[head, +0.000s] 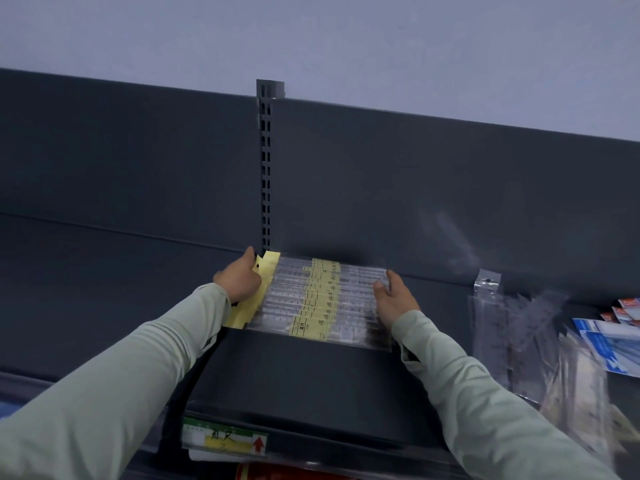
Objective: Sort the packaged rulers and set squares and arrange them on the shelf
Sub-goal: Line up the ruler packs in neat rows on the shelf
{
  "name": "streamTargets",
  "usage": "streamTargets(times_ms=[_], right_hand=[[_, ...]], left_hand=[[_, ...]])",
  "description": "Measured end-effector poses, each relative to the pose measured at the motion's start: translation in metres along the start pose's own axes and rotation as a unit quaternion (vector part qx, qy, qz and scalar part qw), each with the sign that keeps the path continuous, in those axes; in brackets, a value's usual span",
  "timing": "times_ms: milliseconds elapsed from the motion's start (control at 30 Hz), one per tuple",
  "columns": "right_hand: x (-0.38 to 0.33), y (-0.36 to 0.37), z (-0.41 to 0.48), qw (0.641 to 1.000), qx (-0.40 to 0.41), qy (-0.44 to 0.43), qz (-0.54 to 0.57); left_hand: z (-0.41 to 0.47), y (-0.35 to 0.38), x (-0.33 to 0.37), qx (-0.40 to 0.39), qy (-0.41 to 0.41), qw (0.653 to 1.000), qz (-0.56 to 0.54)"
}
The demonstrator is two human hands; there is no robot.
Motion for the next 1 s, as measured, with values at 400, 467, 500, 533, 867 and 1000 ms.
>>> streamTargets(times_ms=[400, 467, 500, 533, 867, 1000], right_hand=[[0.002, -0.01, -0.009, 0.996, -0.003, 0.018, -0.092], [0.001, -0.012, -0.01, 0.996, 0.001, 0.017, -0.092], [0.002, -0.012, -0.01, 0.995, 0.003, 0.017, -0.093], [0.002, -0.012, -0.01, 0.995, 0.002, 0.018, -0.094], [0.005, -0.012, -0.007, 0.995, -0.01, 0.026, -0.092], [0.007, -0.007, -0.004, 0.995, -0.022, 0.033, -0.093]], left_hand=[[0.0, -0.001, 0.003, 0.031, -0.011, 0.999, 0.039], [0.002, 0.0, 0.0, 0.025, -0.014, 0.999, 0.018], [0.004, 0.001, -0.001, 0.015, -0.013, 1.0, -0.005], [0.006, 0.003, -0.003, 0.006, -0.014, 0.999, -0.032], [0.005, 0.002, -0.004, 0.004, -0.021, 0.998, -0.065], [0.004, 0.007, 0.0, -0.009, -0.009, 0.999, -0.052]])
Point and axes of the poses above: each hand's wrist, its own z-axis towards the middle knuckle, its own y-axis out of the palm, x = y × z, the point moved 9 cm from there along z, towards the middle knuckle, and after that the axes turned 6 degrees about -z, right-handed, at the moved point
